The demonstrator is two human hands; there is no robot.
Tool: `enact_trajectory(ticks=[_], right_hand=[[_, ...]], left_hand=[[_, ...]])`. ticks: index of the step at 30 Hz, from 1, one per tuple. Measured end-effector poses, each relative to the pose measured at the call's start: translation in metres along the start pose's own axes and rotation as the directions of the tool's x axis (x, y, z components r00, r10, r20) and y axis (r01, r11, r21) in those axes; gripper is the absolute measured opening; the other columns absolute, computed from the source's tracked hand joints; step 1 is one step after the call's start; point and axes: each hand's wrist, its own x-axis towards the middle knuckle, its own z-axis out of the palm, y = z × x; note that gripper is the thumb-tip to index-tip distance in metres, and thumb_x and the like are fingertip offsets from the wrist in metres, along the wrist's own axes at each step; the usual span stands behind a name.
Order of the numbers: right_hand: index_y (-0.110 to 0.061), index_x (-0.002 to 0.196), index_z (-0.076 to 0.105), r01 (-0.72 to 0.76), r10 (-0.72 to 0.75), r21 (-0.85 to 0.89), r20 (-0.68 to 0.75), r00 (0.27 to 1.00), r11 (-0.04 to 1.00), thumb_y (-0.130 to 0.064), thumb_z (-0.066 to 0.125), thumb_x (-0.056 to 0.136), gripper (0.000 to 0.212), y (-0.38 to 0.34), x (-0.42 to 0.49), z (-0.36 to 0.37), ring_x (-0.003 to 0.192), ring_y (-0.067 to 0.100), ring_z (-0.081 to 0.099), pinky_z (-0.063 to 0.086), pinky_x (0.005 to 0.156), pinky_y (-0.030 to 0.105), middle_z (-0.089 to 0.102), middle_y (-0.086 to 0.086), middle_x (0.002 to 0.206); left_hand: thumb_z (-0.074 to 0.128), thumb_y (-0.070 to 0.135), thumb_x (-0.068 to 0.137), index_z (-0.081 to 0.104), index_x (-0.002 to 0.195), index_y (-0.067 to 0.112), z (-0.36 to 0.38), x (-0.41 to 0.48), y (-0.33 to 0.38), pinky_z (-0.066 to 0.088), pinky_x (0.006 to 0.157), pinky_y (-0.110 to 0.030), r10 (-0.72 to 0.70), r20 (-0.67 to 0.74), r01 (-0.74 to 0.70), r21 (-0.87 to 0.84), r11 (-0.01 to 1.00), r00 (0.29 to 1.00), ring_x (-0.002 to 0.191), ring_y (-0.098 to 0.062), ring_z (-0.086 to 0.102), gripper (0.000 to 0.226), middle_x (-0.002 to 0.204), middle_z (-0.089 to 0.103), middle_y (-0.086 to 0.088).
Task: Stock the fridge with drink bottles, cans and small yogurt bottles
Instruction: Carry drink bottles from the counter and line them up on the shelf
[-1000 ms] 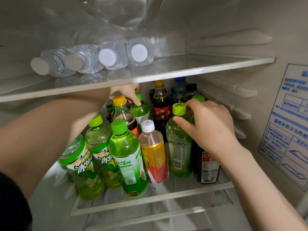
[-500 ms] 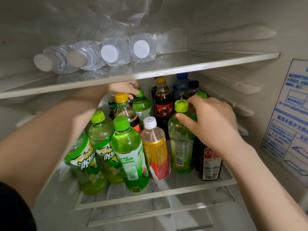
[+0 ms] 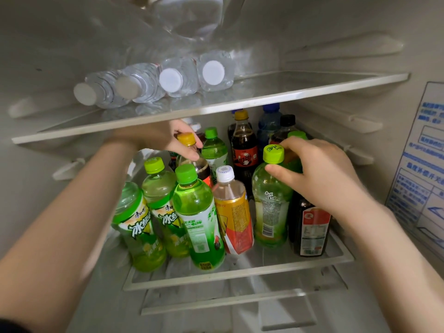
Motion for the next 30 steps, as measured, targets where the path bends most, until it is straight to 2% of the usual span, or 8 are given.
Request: enact_trajectory(ticks=[4,9,12,15,22,26,28,30], right_hand=[[-0.02,0.111,0.061,-0.025,0.023,0.038,0.044,0.999,0.999,-0.056,0.056,0.076,0.05,0.005,-0.003,-0.005,0.078,0.014,0.045,0.029,0.064,0.027,0.051,-0.008,0.08],[-0.02,0.112,0.063,-0.017,0.014,0.071,0.041,0.999,0.997,-0.055,0.057,0.075,0.051,0.004,-0.007,-0.009,0.082,0.016,0.053,0.03,0.065,0.026,0.054,-0.007,0.082],[-0.021,0.109,0.065,-0.011,0.007,0.095,0.04,0.999,0.995,-0.056,0.056,0.073,0.051,0.002,-0.009,-0.01,0.082,0.016,0.056,0.033,0.067,0.026,0.064,-0.004,0.086],[-0.02,0.108,0.066,-0.023,0.021,0.09,0.025,0.999,0.996,-0.056,0.057,0.074,0.05,0.004,-0.012,-0.012,0.084,0.018,0.057,0.034,0.069,0.026,0.066,-0.003,0.088],[-0.021,0.107,0.065,-0.047,0.044,0.097,0.031,0.999,0.994,-0.056,0.057,0.074,0.049,0.008,-0.013,-0.013,0.088,0.018,0.057,0.038,0.07,0.029,0.066,-0.002,0.089],[-0.021,0.106,0.065,-0.05,0.046,0.099,0.035,0.998,0.994,-0.058,0.054,0.073,0.05,0.009,-0.01,-0.011,0.09,0.019,0.057,0.039,0.073,0.03,0.068,-0.002,0.091],[-0.021,0.106,0.065,-0.049,0.046,0.091,0.032,0.998,0.995,-0.057,0.056,0.074,0.049,0.01,-0.009,-0.01,0.09,0.019,0.057,0.036,0.071,0.029,0.067,-0.002,0.091],[-0.021,0.106,0.065,-0.045,0.043,0.079,0.026,0.999,0.996,-0.057,0.056,0.074,0.049,0.01,-0.008,-0.01,0.089,0.018,0.057,0.033,0.068,0.027,0.067,-0.003,0.091]], left_hand=[[0.075,0.015,0.077,0.063,0.082,0.017,0.009,0.022,0.006,0.049,0.057,-0.012,-0.002,0.016,0.003,-0.021,1.0,1.0,0.066,-0.008,0.057,0.013,0.078,0.06,-0.003],[0.071,0.015,0.082,0.056,0.084,0.019,0.015,0.048,0.022,0.053,0.06,-0.013,0.014,0.009,-0.014,-0.015,1.0,1.0,0.074,-0.011,0.056,0.016,0.085,0.054,-0.003],[0.071,0.026,0.083,0.054,0.103,0.015,0.02,0.06,0.032,0.052,0.072,-0.024,0.002,0.003,-0.002,-0.014,1.0,1.0,0.081,-0.019,0.061,0.028,0.101,0.05,-0.005],[0.069,0.033,0.084,0.041,0.134,0.017,0.023,0.071,0.042,0.047,0.055,-0.009,0.021,-0.036,-0.019,0.039,0.999,0.999,0.072,-0.007,0.06,0.059,0.106,0.047,0.002],[0.062,0.044,0.088,0.05,0.123,0.014,0.037,0.087,0.063,0.041,0.041,-0.009,0.07,-0.12,-0.053,0.141,0.989,0.99,0.062,-0.011,0.056,0.047,0.106,0.053,-0.005],[0.06,0.055,0.084,0.047,0.072,0.016,0.041,0.085,0.07,0.034,0.032,-0.008,0.07,-0.169,-0.023,0.265,0.964,0.983,0.043,-0.011,0.047,0.043,0.06,0.059,-0.004],[0.058,0.062,0.081,0.049,0.073,0.015,0.042,0.082,0.072,0.034,0.031,-0.01,0.065,-0.21,0.01,0.339,0.941,0.976,0.039,-0.011,0.048,0.049,0.055,0.06,-0.004],[0.06,0.061,0.08,0.053,0.094,0.016,0.039,0.078,0.072,0.046,0.04,-0.014,0.048,-0.155,-0.001,0.29,0.957,0.987,0.05,-0.009,0.057,0.048,0.07,0.066,-0.004]])
